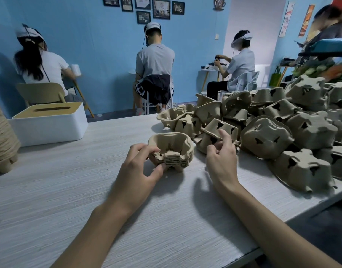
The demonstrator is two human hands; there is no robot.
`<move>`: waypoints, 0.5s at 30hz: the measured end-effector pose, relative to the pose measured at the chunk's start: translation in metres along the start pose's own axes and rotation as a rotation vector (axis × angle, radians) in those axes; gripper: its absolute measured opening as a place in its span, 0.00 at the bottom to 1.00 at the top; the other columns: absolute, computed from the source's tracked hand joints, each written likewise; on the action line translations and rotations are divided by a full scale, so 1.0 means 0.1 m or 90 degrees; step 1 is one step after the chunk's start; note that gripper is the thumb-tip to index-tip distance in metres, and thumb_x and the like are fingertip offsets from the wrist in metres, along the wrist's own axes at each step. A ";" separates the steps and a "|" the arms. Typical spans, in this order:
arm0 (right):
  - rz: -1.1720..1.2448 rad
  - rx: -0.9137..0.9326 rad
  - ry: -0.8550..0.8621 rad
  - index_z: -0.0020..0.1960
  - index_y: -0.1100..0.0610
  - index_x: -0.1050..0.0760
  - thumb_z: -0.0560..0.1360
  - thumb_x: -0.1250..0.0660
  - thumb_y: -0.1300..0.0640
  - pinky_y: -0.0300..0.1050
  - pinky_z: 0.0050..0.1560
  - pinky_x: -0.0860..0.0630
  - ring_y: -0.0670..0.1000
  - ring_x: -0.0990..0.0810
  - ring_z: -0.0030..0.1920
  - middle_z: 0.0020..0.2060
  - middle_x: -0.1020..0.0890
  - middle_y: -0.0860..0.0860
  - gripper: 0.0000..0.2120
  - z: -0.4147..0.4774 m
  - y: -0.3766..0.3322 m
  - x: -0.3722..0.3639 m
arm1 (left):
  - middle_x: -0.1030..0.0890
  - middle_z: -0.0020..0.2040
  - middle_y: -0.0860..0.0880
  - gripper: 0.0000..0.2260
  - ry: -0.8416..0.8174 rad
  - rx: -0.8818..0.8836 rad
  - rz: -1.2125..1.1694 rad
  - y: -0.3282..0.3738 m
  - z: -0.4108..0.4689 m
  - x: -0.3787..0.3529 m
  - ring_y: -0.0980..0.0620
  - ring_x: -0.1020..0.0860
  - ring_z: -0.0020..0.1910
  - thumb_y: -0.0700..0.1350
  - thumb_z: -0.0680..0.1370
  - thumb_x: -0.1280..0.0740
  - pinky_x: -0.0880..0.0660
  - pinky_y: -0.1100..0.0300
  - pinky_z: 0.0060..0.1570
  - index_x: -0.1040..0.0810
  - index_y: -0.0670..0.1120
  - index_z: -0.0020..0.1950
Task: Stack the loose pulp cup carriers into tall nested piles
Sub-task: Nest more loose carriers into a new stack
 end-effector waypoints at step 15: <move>0.048 -0.026 0.054 0.66 0.55 0.28 0.76 0.42 0.53 0.59 0.61 0.25 0.56 0.22 0.58 0.58 0.24 0.54 0.20 0.00 -0.06 0.06 | 0.27 0.60 0.56 0.14 -0.012 0.014 0.011 0.00 -0.01 -0.01 0.56 0.23 0.57 0.46 0.76 0.27 0.31 0.66 0.56 0.22 0.53 0.60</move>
Point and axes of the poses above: each hand's wrist, its own z-axis towards the middle knuckle, its own x-axis out of the back of the hand, y = z × x, the point moved 6 cm from there along z, towards the middle knuckle
